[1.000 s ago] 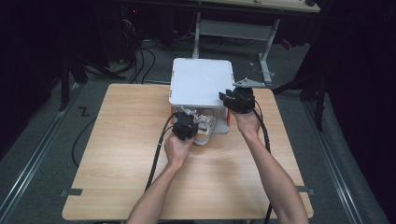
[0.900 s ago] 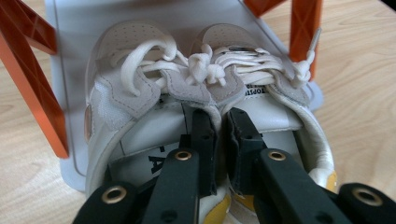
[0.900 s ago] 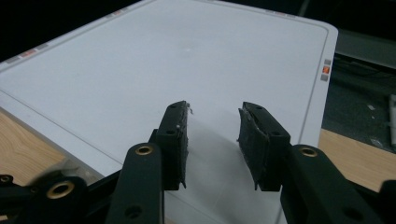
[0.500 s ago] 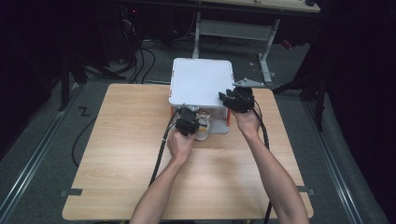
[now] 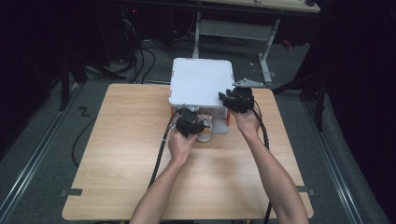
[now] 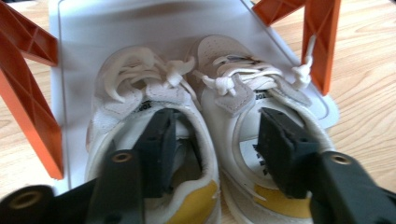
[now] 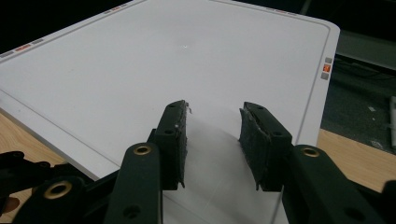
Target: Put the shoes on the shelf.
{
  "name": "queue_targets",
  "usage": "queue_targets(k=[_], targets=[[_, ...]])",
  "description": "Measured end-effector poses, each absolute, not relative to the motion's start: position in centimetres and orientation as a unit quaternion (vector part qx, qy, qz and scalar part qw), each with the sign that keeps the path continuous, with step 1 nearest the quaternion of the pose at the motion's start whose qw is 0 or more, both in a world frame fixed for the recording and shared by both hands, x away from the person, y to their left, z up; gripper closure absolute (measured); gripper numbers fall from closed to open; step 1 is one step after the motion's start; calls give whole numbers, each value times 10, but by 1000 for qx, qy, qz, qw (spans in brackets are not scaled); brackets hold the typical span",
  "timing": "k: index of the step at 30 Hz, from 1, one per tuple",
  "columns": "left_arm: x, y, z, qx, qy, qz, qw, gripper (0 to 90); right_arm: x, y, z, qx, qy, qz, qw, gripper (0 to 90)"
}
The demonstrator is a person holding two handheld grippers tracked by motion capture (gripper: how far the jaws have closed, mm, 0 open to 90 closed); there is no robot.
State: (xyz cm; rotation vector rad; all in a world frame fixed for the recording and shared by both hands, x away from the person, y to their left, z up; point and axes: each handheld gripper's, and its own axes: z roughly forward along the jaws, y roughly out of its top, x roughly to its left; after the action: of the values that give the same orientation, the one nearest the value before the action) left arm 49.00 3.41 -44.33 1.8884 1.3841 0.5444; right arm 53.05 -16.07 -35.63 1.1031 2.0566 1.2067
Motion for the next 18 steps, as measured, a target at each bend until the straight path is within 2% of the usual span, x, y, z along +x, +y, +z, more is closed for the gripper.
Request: queue_targets(k=[11,18], targets=[[477,34,-426,728,516,238,384,416,530,-159,-356,404,758,443,258,615],[464,38,-418,738,502,242,380,342,530,-157,-357,404,757,445,258,616]])
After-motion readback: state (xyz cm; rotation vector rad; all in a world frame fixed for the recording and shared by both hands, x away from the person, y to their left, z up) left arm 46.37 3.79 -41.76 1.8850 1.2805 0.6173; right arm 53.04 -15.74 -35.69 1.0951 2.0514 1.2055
